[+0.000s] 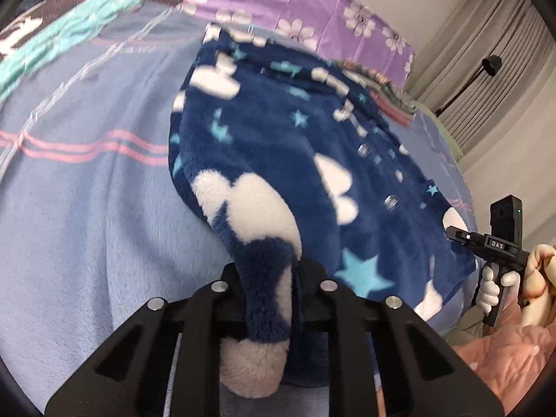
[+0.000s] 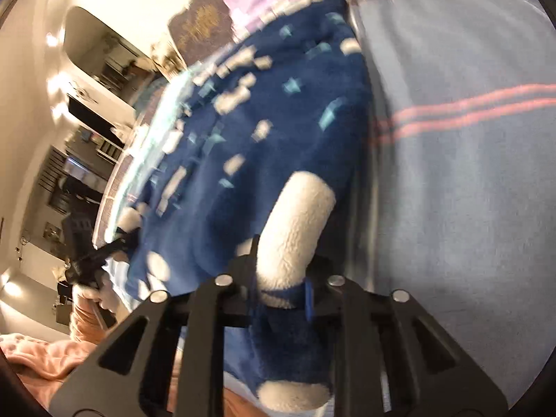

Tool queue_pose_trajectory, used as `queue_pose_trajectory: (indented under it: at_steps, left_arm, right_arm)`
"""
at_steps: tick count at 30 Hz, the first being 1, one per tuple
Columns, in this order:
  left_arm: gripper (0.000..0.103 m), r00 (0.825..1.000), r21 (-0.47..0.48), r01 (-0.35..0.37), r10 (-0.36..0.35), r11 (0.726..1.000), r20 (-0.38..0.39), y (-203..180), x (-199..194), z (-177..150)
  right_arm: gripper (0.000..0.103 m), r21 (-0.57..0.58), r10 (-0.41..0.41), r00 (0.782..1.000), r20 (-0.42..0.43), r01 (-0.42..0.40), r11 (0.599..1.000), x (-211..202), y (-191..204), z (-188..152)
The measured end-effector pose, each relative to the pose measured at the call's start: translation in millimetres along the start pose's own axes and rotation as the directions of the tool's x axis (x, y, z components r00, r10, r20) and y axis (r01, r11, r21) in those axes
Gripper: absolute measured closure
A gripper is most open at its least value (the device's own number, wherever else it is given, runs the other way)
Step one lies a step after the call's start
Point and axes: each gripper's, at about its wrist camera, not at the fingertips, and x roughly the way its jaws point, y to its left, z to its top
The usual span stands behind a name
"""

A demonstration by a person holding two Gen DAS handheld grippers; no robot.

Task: Fold small clothes
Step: 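Lift the hem with both grippers and fold it toward the collar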

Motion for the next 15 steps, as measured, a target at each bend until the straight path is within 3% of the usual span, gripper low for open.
queue_pose_trajectory:
  at_steps: [5,8,11,15]
  left_arm:
    - [0.087,0.99,0.074,0.057,-0.066,0.996,0.126,-29,-41,29]
    - [0.087,0.971,0.156,0.079,-0.112,0.985,0.212,-61,-69,42]
    - [0.088,0.939,0.212,0.131,-0.19,0.968,0.286,-90,-101,47]
    - [0.088,0.893,0.268,0.16,-0.255,0.95,0.371,-115,-148,36]
  right_arm:
    - [0.088,-0.029,0.068,0.987,0.144,-0.064,0.998,-54,13,25]
    - [0.089,-0.097,0.06,0.971,0.23,-0.038,0.995,-86,32,33]
    - [0.089,-0.159,0.076,0.948,0.308,-0.028,0.987,-118,52,32]
    - [0.089,-0.198,0.094,0.896,0.434,-0.006,0.98,-176,67,16]
